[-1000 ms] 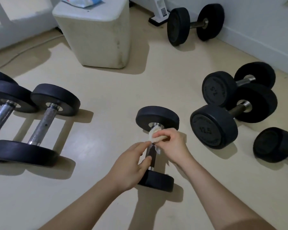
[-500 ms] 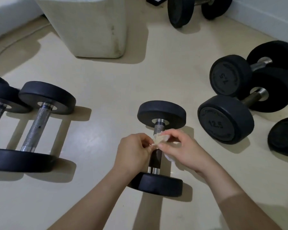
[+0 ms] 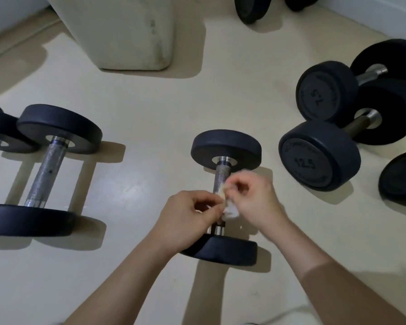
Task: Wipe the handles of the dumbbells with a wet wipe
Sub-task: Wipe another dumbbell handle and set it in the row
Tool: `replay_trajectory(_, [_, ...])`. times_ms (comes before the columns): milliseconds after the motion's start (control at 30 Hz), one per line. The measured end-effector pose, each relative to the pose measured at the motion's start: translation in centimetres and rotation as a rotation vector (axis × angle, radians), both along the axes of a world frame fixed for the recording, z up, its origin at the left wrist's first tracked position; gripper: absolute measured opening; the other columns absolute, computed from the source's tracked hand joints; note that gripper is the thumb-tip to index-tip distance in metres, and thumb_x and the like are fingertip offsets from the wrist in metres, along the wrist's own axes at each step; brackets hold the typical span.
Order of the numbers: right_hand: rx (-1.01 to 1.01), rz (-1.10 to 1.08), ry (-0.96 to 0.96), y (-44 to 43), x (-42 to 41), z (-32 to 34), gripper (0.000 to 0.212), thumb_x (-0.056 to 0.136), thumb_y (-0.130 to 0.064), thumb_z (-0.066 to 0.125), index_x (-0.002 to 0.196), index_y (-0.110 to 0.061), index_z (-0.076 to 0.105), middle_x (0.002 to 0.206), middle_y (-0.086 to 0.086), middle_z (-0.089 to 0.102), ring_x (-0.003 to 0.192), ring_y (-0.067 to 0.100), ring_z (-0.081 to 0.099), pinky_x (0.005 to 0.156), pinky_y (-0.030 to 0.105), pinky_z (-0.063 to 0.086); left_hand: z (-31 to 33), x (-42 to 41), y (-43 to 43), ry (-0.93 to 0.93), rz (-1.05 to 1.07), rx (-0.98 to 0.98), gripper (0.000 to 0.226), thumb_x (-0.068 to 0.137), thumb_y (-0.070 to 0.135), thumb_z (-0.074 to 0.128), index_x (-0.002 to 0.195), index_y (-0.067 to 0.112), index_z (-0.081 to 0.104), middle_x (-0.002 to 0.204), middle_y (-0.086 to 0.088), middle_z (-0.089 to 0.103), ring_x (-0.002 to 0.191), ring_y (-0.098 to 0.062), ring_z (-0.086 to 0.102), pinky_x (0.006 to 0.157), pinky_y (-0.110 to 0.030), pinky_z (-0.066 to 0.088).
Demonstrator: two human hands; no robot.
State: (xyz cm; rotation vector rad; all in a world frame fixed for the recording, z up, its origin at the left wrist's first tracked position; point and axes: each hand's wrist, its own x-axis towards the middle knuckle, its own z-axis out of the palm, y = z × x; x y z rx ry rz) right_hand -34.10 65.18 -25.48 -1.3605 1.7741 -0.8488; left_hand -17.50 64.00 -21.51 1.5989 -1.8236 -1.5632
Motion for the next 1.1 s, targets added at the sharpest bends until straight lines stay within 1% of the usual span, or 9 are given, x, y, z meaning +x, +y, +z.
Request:
replay_trajectory(134, [-0.16,0.018,0.144,-1.0,0.6,-0.7,0.019,0.083,-0.002,0.06,0.087,-0.018,0.069,0.088,-0.007,0.059,0.081,0.011,0.057,0.07,0.032,0.051,0.7,1.2,0.7,-0.094,-0.213,-0.027,0.036,0.078,0.049,0.071,0.112,0.041,0.064,0.108,0.026,0.063,0.104,0.011,0.052,0.093,-0.022,0.046])
replay_trajectory(234, [-0.074,0.189,0.098,1.8,0.4,0.0,0.027,0.084,-0.005,0.06,0.098,-0.024,0.074,0.094,-0.014,0.057,0.088,0.005,0.058,0.079,0.023,0.049,1.0,1.5,1.5,-0.053,-0.289,-0.096,0.026,0.087,0.041,0.064,0.113,0.036,0.062,0.106,0.025,0.061,0.104,0.005,0.052,0.091,-0.024,0.046])
replay_trajectory(334, [0.039,0.32,-0.017,2.7,-0.5,0.4,0.03,0.08,-0.016,0.069,0.108,-0.028,0.072,0.097,-0.014,0.054,0.087,0.006,0.06,0.08,0.025,0.051,1.0,1.7,2.4,-0.016,-0.331,-0.161,0.019,0.094,0.036,0.053,0.111,0.03,0.06,0.105,0.02,0.06,0.103,-0.004,0.053,0.086,-0.024,0.044])
replay_trajectory(467, [-0.125,0.196,0.054,0.9,-0.2,-0.1,0.015,0.077,-0.006,0.074,0.088,-0.015,0.077,0.087,-0.006,0.061,0.08,0.007,0.06,0.076,0.021,0.05,0.5,2.3,3.0,-0.264,-0.369,-0.34,0.049,0.084,0.069,0.034,0.122,0.045,0.053,0.115,0.029,0.053,0.108,0.003,0.039,0.089,-0.026,0.034])
replay_trajectory(534, [-0.245,0.036,0.137,-1.4,-0.1,-0.7,0.012,0.076,0.0,0.072,0.083,-0.009,0.076,0.083,-0.001,0.064,0.075,0.007,0.058,0.072,0.018,0.048,0.9,2.5,2.7,-0.32,-0.365,-0.395,0.051,0.08,0.075,0.036,0.116,0.046,0.058,0.101,0.024,0.053,0.097,0.001,0.041,0.081,-0.023,0.036])
replay_trajectory(601, [-0.274,-0.053,0.13,-2.2,0.0,-1.2,0.012,0.075,0.002,0.072,0.081,-0.008,0.076,0.081,0.002,0.066,0.073,0.009,0.06,0.069,0.016,0.048,1.5,2.4,2.4,-0.244,-0.322,-0.335,0.036,0.081,0.066,0.054,0.108,0.045,0.063,0.089,0.02,0.052,0.085,-0.001,0.051,0.072,-0.017,0.042])
replay_trajectory(768, [-0.125,0.3,0.105,2.1,0.5,0.1,0.014,0.077,-0.004,0.072,0.084,-0.015,0.077,0.083,-0.006,0.067,0.08,0.004,0.062,0.075,0.018,0.049,1.9,2.4,2.3,-0.174,-0.251,-0.274,0.012,0.078,0.05,0.07,0.089,0.045,0.069,0.083,0.017,0.056,0.078,0.0,0.057,0.064,-0.013,0.04])
replay_trajectory(935, [-0.268,0.037,0.186,-2.2,-0.2,-0.9,0.011,0.078,-0.001,0.071,0.084,-0.008,0.077,0.08,0.002,0.066,0.074,0.012,0.061,0.07,0.026,0.051,1.6,2.2,2.6,-0.159,-0.193,-0.235,0.005,0.077,0.048,0.072,0.078,0.043,0.07,0.082,0.018,0.057,0.079,-0.001,0.056,0.062,-0.009,0.036])
replay_trajectory(1102, [-0.151,0.305,0.145,1.5,0.5,0.0,0.017,0.078,0.0,0.069,0.087,-0.012,0.077,0.085,-0.004,0.066,0.08,0.006,0.062,0.076,0.018,0.049,1.8,2.0,2.7,-0.127,-0.134,-0.191,0.006,0.073,0.047,0.075,0.076,0.043,0.072,0.081,0.018,0.058,0.078,-0.002,0.057,0.065,-0.015,0.041])
